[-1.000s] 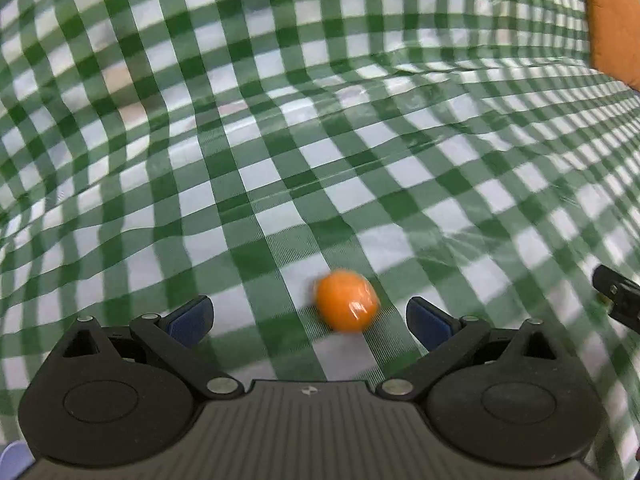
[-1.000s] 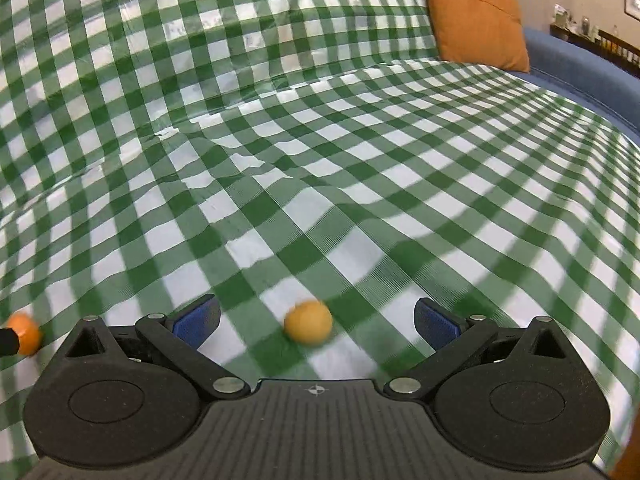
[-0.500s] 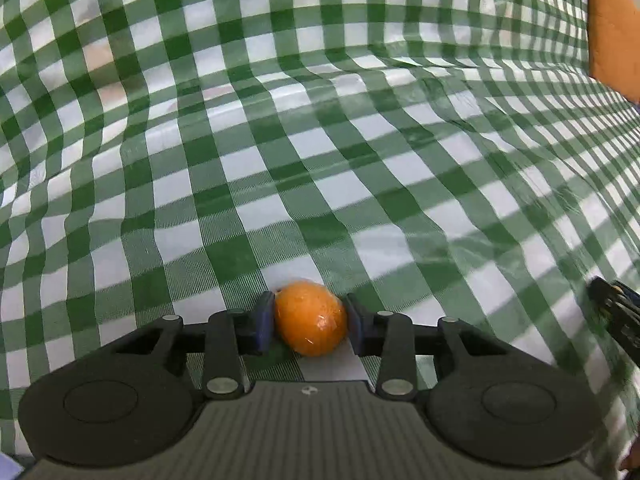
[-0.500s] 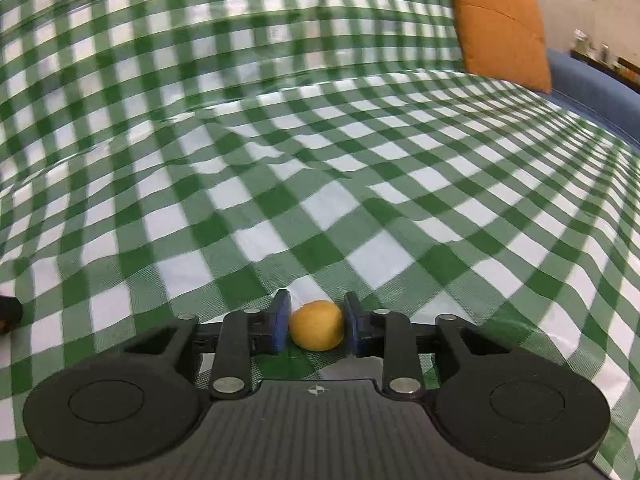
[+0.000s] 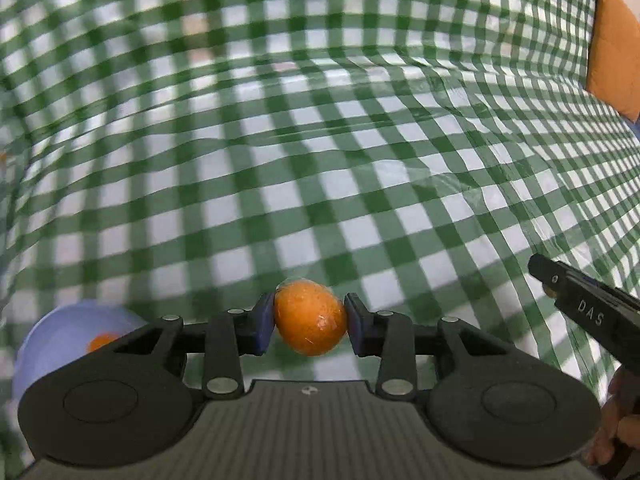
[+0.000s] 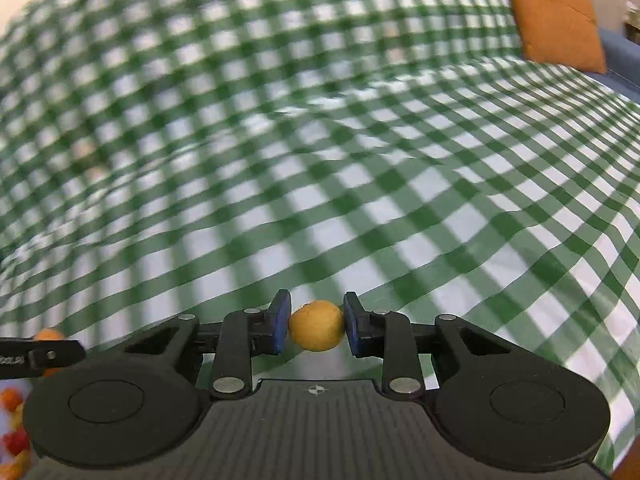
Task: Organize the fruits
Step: 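Carry the yellow fruit and the orange over the blue plate with both grippers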
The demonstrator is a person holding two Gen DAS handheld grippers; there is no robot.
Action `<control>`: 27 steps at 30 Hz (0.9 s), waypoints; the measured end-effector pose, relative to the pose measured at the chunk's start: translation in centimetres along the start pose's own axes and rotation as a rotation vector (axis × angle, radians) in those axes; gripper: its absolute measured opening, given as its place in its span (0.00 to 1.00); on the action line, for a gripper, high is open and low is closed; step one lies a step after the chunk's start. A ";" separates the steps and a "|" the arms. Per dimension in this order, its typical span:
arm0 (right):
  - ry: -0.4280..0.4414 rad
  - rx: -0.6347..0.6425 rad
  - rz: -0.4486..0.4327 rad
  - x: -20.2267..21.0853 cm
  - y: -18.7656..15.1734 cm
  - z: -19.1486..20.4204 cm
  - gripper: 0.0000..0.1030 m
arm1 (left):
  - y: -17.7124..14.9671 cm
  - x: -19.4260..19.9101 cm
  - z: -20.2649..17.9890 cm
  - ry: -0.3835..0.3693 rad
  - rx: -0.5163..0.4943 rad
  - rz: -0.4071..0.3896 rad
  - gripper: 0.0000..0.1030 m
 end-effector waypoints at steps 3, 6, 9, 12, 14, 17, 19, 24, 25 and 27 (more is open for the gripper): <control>0.075 0.013 0.008 3.5 -0.7 2.8 0.29 | -1.5 4.0 1.9 0.020 0.024 -0.033 0.40; 0.152 0.033 0.009 7.1 -1.1 5.7 0.29 | -3.2 7.8 3.7 0.056 0.032 -0.060 0.40; 0.226 0.061 0.013 10.4 -1.5 9.0 0.29 | -4.9 11.2 5.5 0.075 0.050 -0.076 0.40; 0.276 0.081 0.021 13.6 -2.2 12.2 0.29 | -6.9 14.2 7.2 0.054 0.087 -0.086 0.40; 0.302 0.096 0.032 15.5 -2.9 14.1 0.29 | -8.2 16.1 8.1 0.051 0.091 -0.100 0.40; 0.322 0.119 0.041 17.9 -3.9 16.2 0.29 | -9.9 18.2 9.0 0.036 0.092 -0.118 0.40; 0.327 0.133 0.048 19.3 -4.5 17.2 0.29 | -10.6 19.1 9.2 0.028 0.093 -0.123 0.40; 0.352 0.166 0.050 23.1 -5.7 19.0 0.29 | -12.2 21.8 10.3 0.014 0.130 -0.170 0.40; 0.351 0.170 0.051 23.5 -5.8 19.3 0.29 | -12.5 22.2 10.5 0.016 0.135 -0.173 0.40; 0.361 0.163 0.058 24.4 -6.2 19.8 0.29 | -13.1 23.1 11.0 0.020 0.141 -0.179 0.40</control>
Point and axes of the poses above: each gripper's, at about its wrist camera, not at the fingertips, and x roughly against the way its jaws point, z to its left, y to its top, the point moved 9 cm from there along -x, roughly the way its jaws point, and after that the axes turned 4 degrees about -x, right-handed, at the moved point
